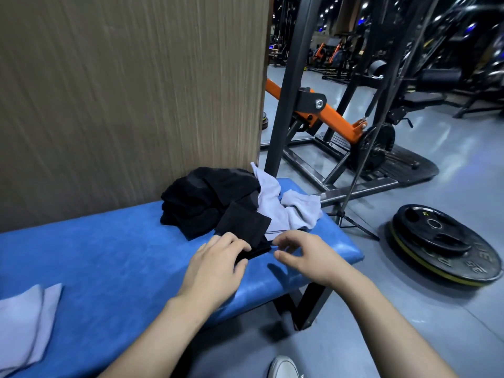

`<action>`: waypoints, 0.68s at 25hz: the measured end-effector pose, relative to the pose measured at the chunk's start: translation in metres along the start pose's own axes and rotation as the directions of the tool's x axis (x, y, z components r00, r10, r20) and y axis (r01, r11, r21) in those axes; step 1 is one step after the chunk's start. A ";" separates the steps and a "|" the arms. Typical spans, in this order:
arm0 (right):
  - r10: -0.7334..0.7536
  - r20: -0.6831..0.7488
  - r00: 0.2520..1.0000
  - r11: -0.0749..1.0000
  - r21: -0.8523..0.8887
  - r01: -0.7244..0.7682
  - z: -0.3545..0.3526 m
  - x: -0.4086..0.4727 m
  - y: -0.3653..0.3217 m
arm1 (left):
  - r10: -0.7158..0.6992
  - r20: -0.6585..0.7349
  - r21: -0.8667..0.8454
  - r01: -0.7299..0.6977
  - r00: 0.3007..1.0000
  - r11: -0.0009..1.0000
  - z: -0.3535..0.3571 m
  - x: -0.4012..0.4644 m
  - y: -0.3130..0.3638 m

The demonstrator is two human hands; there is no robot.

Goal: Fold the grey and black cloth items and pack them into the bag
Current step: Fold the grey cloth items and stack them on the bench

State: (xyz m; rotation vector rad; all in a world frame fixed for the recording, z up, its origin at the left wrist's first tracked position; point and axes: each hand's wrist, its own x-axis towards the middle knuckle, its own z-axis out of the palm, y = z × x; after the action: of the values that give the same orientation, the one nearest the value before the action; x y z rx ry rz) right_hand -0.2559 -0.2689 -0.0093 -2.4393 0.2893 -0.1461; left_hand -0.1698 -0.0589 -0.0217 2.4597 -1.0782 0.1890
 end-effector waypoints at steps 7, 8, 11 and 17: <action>0.020 -0.317 0.948 0.964 -0.244 -0.102 -0.032 0.005 0.046 | 0.179 -0.091 0.109 -0.169 0.980 0.980 0.045 0.050 0.042; -0.028 -0.376 0.926 0.940 -0.325 -0.104 -0.034 0.009 0.050 | 0.188 -0.092 0.125 -0.176 0.978 0.976 0.050 0.058 0.045; -0.112 -0.452 0.885 0.909 -0.407 -0.092 -0.039 0.026 0.065 | 0.191 -0.070 0.168 -0.178 0.979 0.970 0.063 0.075 0.048; -0.048 -0.346 0.937 0.955 -0.291 -0.059 -0.028 0.046 0.087 | 0.172 -0.071 0.184 -0.157 0.983 0.970 0.074 0.091 0.038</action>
State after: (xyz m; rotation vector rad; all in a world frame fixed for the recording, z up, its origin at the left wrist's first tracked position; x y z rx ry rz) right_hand -0.2308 -0.3632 -0.0416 -2.7025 0.5072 -0.5776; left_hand -0.1391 -0.1758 -0.0475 2.4894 -1.2777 0.4579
